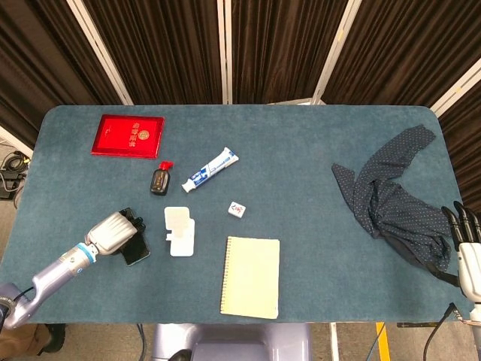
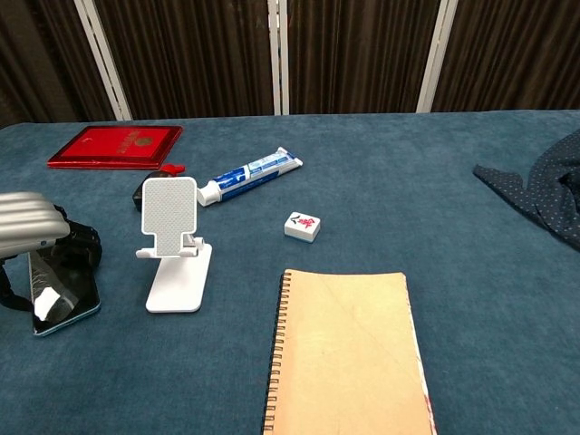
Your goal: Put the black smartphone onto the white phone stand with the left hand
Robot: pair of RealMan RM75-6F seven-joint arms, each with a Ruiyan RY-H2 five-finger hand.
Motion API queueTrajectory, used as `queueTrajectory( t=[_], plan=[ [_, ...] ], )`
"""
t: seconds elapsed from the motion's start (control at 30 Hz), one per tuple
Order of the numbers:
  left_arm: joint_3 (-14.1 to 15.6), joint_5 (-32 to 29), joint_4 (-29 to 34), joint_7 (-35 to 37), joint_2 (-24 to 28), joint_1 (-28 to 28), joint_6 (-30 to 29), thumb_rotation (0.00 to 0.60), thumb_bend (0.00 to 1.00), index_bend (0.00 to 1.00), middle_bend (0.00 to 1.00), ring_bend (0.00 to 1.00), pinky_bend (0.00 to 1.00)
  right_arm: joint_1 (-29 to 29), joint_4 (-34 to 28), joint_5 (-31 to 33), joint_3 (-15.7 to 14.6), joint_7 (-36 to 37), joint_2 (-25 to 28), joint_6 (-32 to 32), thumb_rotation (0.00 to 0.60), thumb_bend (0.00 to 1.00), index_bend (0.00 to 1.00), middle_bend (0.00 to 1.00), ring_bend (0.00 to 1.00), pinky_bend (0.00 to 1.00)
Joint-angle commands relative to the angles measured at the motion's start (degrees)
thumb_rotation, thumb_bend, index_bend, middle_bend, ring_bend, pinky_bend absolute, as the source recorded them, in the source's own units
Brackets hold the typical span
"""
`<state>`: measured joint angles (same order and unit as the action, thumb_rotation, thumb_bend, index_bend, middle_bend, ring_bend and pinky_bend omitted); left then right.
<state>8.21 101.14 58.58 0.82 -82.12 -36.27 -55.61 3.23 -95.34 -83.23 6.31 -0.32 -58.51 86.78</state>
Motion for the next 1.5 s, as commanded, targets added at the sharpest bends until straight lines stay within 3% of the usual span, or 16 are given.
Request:
queueTrajectory(
  t=[0.03, 0.3, 0.7, 1.03, 1.5],
  plan=[
    [0.21, 0.08, 0.15, 0.44, 0.64, 0.36, -1.56, 0.6, 0.0, 0.59, 0.47, 0.45, 0.38, 0.0, -0.01, -0.05, -0.03, 0.04, 0.03, -0.01, 0.6, 0.0, 0.0, 0.0, 0.0, 0.0],
    [-0.48, 1.04, 1.52, -1.84, 3.88, 0.44, -6.64, 0.6, 0.0, 0.59, 0.47, 0.45, 0.38, 0.03, -0.21, -0.25, -0.15, 0.15, 0.14, -0.12, 0.6, 0.0, 0.0, 0.0, 0.0, 0.0],
    [-6.25, 6.26, 3.26, -14.82, 6.98, -2.51, -19.46, 0.6, 0.0, 0.59, 0.47, 0.45, 0.38, -0.17, -0.43, -0.4, -0.15, 0.99, 0.56, 0.16, 0.6, 0.0, 0.0, 0.0, 0.0, 0.0],
    [-10.74, 7.68, 13.72, -33.57, 7.71, -8.28, -13.9, 0.6, 0.0, 0.59, 0.47, 0.45, 0.38, -0.63, -0.35, -0.87, -0.21, 3.18, 1.36, 0.81, 0.6, 0.0, 0.0, 0.0, 0.0, 0.0],
    [-10.61, 7.77, 18.93, -47.67, 5.25, -11.43, -4.23, 0.6, 0.0, 0.58, 0.47, 0.45, 0.37, -0.94, 0.12, -1.02, -0.17, 6.07, 2.11, 1.04, 0.6, 0.0, 0.0, 0.0, 0.0, 0.0]
  ],
)
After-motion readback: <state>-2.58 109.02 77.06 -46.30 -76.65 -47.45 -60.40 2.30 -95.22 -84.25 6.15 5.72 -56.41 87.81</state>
